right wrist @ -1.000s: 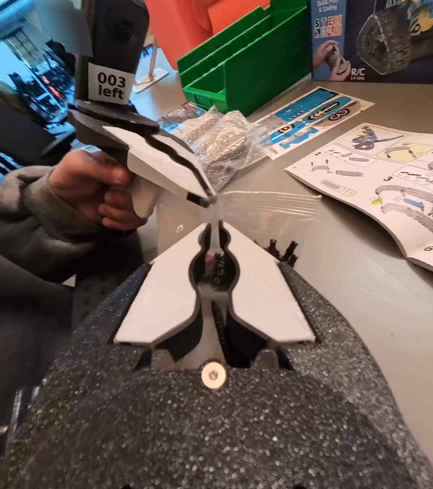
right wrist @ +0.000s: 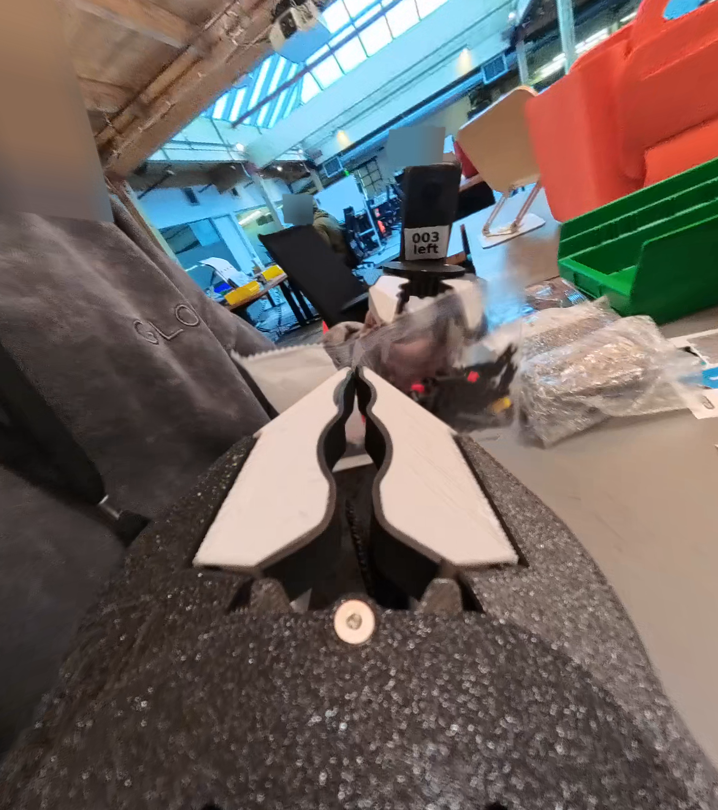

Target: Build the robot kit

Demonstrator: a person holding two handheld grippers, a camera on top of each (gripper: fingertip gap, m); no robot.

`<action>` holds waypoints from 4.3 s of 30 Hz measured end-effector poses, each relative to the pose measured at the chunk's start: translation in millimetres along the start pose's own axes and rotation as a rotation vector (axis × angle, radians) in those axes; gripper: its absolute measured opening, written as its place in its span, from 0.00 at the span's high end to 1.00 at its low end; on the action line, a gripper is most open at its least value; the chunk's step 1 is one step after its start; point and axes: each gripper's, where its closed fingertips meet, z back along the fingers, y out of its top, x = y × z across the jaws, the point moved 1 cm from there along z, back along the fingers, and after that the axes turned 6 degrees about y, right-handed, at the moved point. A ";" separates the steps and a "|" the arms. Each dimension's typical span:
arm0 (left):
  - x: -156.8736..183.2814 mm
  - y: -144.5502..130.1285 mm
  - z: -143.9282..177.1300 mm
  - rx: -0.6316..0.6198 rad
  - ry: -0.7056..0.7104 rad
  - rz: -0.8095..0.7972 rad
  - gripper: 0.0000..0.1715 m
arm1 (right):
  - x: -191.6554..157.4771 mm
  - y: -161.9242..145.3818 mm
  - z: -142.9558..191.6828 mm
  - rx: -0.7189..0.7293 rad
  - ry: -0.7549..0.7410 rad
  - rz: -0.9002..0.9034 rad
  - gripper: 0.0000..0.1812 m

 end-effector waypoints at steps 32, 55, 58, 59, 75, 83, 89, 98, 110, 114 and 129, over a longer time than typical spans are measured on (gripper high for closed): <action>14.5 -45.7 -52.0 -0.393 0.123 -0.419 1.00 | 20.1 -29.9 8.1 -0.139 -0.084 -0.028 1.00; 10.4 -58.8 -59.0 -0.363 0.089 -0.390 1.00 | 23.4 -47.9 21.4 -0.276 -0.128 -0.017 1.00; 9.1 -57.1 -57.1 -0.337 0.090 -0.376 1.00 | 25.4 -50.9 27.3 -0.275 -0.130 -0.030 1.00; 8.4 -56.3 -56.2 -0.326 0.091 -0.366 1.00 | 25.7 -51.8 29.1 -0.274 -0.129 -0.034 1.00; -31.6 -23.5 19.4 0.103 0.160 -0.038 1.00 | 36.1 -34.1 108.8 -0.220 -0.359 -0.003 1.00; 15.4 4.0 -8.7 0.227 -0.102 0.009 1.00 | 28.3 -0.2 24.5 -0.011 -0.170 0.083 0.90; 23.6 2.1 -12.6 0.240 -0.187 0.064 1.00 | 20.4 7.1 -14.5 -0.001 -0.111 0.151 0.86; 11.8 -5.3 -19.9 0.199 -0.088 0.018 1.00 | 28.8 -8.9 -18.4 -0.131 -0.291 0.253 0.85; 18.0 -12.1 -27.7 0.157 -0.210 0.168 1.00 | 21.3 -1.8 -24.6 -0.085 -0.260 0.278 0.91; 14.2 -17.0 -32.3 0.143 -0.163 0.165 1.00 | 25.9 -7.3 -23.3 -0.152 -0.332 0.297 0.92; 25.7 -40.7 -33.1 -0.022 -0.139 -0.082 1.00 | 8.4 -33.6 -11.2 -0.283 -0.150 0.190 1.00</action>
